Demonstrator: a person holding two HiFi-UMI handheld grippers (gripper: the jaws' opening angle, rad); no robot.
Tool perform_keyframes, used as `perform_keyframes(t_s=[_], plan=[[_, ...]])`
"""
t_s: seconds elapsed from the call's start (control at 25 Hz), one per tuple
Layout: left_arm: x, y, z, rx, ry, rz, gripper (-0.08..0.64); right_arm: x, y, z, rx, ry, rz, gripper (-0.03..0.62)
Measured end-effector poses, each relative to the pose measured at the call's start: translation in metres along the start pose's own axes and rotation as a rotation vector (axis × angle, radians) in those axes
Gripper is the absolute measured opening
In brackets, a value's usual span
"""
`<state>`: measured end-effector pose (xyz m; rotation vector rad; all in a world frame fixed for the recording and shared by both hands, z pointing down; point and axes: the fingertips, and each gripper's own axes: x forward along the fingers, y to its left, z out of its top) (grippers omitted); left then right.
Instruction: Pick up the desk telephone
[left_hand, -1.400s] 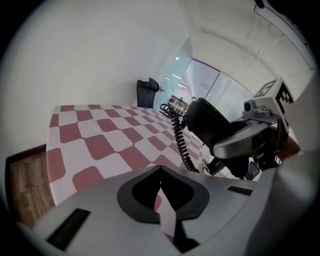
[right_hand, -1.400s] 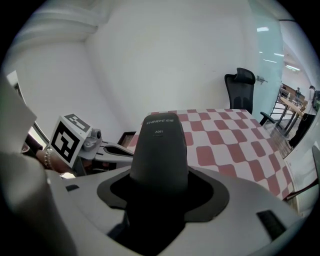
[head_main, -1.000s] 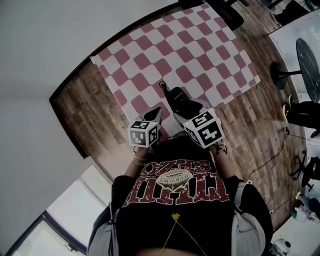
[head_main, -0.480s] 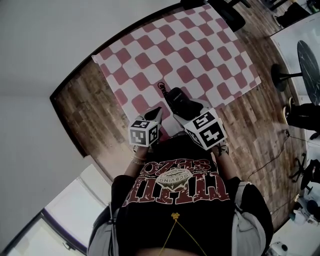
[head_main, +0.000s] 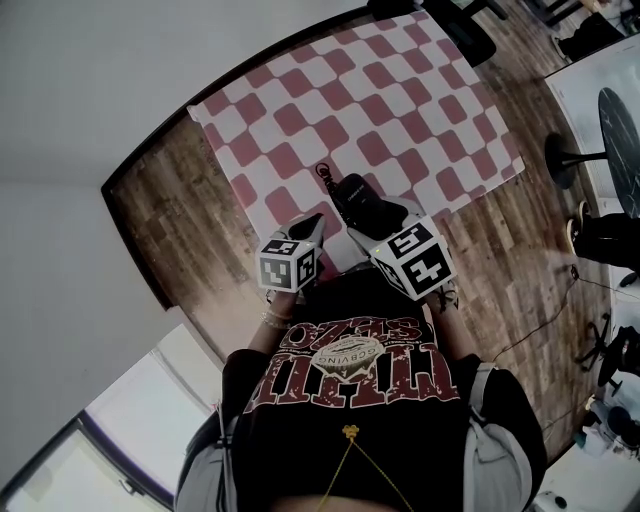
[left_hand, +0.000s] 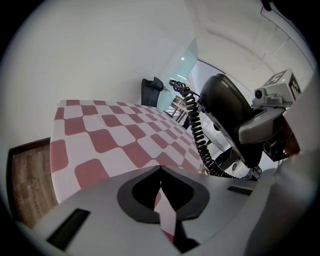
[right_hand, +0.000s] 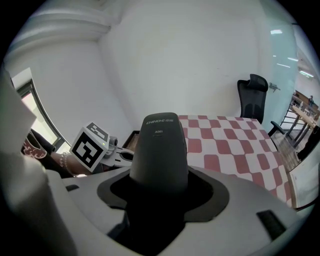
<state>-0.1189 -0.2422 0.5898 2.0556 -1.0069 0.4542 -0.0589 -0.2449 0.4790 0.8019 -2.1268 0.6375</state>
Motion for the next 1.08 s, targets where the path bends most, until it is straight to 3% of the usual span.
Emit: perform_keyframes(t_s=[1.08], plan=[[-0.0045,-0.0046,0.0010,0.002,0.023,0.034,0.008,0.0011,0.0002,-0.0013,-0.048,0.010,0.020,0.281]])
